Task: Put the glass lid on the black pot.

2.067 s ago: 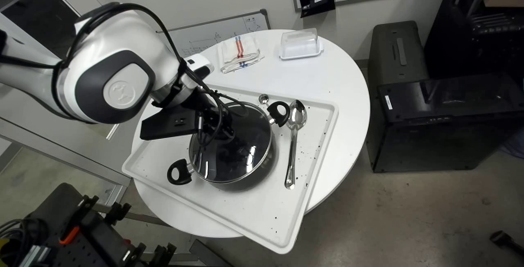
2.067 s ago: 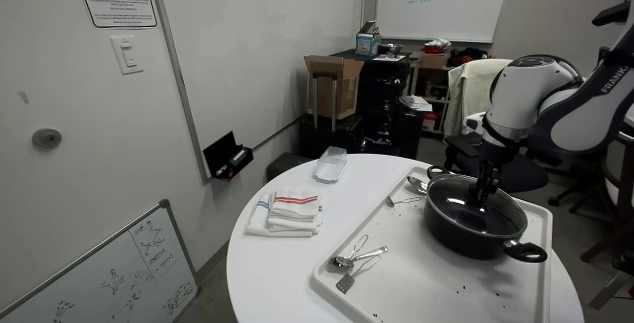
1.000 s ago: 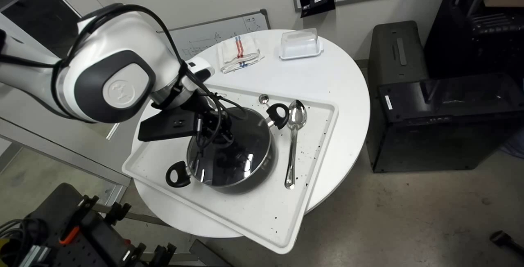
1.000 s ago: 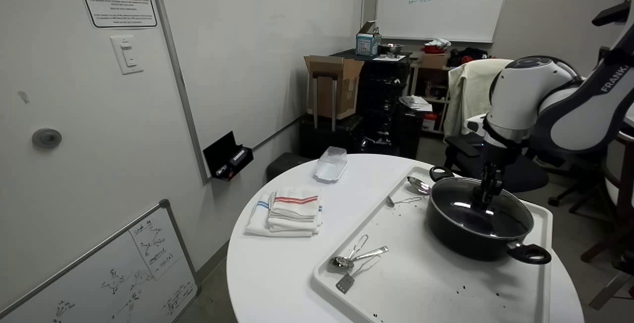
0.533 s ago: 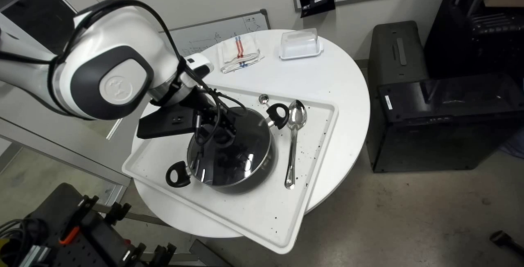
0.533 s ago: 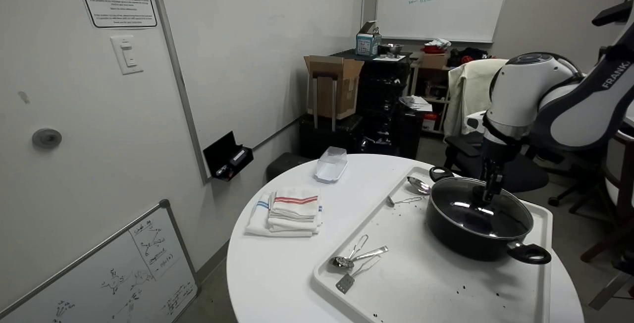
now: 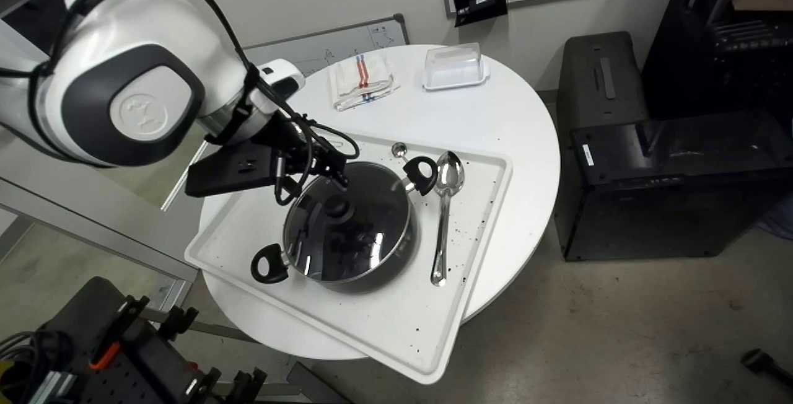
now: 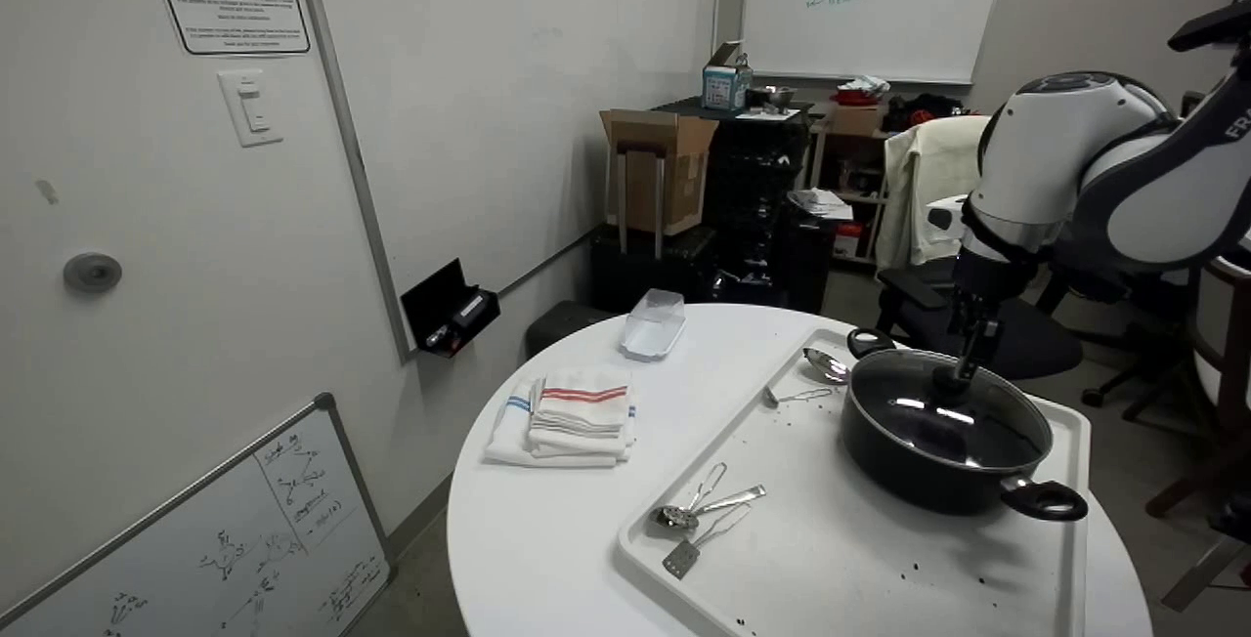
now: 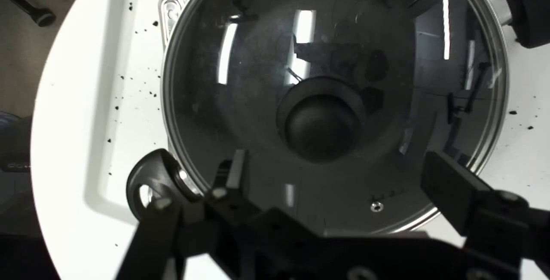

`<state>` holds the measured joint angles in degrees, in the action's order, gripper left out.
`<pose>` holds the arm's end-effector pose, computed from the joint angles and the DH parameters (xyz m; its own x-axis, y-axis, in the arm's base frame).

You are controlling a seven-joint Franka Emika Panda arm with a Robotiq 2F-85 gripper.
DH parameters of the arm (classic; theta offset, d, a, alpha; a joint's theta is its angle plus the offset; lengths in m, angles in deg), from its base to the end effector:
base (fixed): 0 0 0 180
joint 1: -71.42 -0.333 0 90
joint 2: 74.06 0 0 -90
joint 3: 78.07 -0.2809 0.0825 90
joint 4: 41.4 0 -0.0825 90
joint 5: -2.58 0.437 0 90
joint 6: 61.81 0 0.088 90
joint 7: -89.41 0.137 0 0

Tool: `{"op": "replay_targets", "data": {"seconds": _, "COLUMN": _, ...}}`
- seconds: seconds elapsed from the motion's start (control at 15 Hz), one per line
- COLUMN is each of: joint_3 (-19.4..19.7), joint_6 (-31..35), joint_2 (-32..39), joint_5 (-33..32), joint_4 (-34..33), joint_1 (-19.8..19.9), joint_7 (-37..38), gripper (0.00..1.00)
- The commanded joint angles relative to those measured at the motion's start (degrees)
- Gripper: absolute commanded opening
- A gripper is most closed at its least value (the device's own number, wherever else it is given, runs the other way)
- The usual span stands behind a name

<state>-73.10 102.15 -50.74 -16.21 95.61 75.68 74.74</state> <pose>0.5011 -0.0726 0.0429 0.9148 0.4040 -0.0002 0.3997 -0.9050 0.1459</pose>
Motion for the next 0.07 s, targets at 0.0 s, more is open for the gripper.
{"op": "replay_targets", "data": {"seconds": 0.0, "joint_3": -1.05, "joint_6": -2.26, "joint_2": -3.94, "joint_5": 1.66, "joint_4": 2.30, "joint_1": 0.37, "joint_7": -0.92, "gripper": 1.00}}
